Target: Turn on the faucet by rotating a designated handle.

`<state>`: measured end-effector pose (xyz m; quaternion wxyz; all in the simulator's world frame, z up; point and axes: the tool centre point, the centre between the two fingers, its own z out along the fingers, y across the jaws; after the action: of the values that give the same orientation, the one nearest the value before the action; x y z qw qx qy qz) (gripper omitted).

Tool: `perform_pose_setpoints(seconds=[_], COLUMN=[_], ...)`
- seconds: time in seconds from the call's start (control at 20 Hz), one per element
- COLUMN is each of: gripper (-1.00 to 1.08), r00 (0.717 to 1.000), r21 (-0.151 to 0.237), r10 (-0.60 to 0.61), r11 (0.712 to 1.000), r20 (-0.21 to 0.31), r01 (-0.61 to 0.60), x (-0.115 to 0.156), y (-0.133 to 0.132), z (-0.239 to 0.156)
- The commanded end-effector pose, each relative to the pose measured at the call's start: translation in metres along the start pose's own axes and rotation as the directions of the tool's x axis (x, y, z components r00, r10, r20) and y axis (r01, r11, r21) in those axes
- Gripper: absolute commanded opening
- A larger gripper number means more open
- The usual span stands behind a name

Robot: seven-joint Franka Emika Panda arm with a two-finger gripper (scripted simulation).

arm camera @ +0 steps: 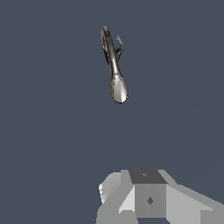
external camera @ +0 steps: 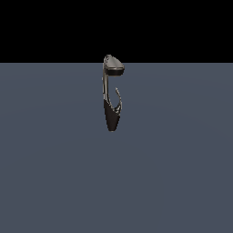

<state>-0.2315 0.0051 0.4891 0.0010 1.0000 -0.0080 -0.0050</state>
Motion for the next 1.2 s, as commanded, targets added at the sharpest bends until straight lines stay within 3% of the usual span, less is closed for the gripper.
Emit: perform_pose_setpoints(seconds=[0.0,0.35,0.6,0.9,1.15], gripper=[-1.00,-1.00,-1.00,-1.00,-1.00], r00=[1.000,0.992,0.973,0.931,0.878], r21=[0.014,0.072,0.122,0.172,0.201], r10=[0.020,0.112,0.204,0.317,0.405], r11=[1.000,0.991,0.969,0.922,0.866], r20=[0.009,0.053,0.105,0.182,0.253], r01=[-0.021,-0.115,-0.216,-0.348,-0.457], x=[0.007,0.039,0.073,0.115,0.150], y=[-0.002,-0.009,-0.014,-0.019,-0.021], z=[0.002,0.010,0.022,0.042,0.064])
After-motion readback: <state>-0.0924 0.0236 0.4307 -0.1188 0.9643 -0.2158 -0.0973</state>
